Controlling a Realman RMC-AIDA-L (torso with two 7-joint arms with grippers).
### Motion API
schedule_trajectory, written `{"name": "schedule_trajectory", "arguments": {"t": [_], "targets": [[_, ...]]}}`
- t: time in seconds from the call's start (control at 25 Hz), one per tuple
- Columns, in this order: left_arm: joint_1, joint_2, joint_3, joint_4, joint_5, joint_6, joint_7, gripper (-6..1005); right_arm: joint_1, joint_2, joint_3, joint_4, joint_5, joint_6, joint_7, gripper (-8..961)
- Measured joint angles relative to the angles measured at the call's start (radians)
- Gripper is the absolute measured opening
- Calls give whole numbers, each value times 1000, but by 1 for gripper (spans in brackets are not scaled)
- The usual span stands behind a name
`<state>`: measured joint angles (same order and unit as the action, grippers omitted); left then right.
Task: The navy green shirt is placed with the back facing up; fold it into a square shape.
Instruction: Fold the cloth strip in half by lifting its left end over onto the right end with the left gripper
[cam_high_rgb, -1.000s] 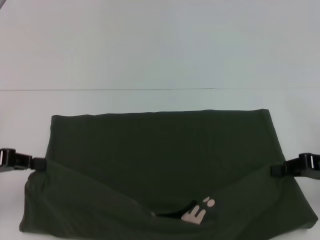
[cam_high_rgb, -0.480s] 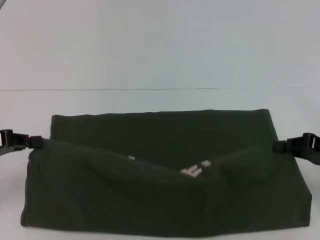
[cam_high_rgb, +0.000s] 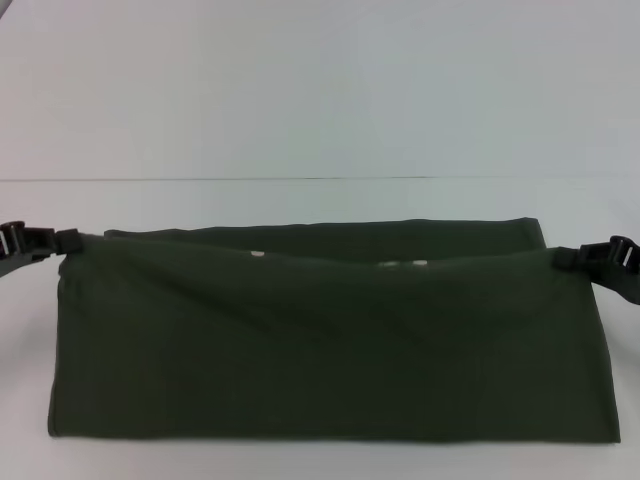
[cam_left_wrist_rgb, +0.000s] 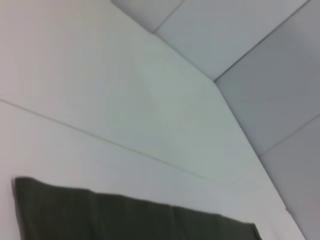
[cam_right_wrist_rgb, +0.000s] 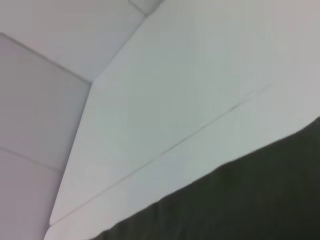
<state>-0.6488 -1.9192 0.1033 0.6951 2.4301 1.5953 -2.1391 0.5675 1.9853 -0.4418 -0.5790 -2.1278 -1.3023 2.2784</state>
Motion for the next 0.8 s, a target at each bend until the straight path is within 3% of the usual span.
{"name": "schedule_trajectory", "arguments": {"t": [0.52,0.8], "targets": [[-12,-46,7,-70,-108,-199,107,3,10,69,-4,6,135,139,-94,32],[-20,-80,57,-78,-152,-313,136,2,34,73,-10,9,163,197,-112,32]]}}
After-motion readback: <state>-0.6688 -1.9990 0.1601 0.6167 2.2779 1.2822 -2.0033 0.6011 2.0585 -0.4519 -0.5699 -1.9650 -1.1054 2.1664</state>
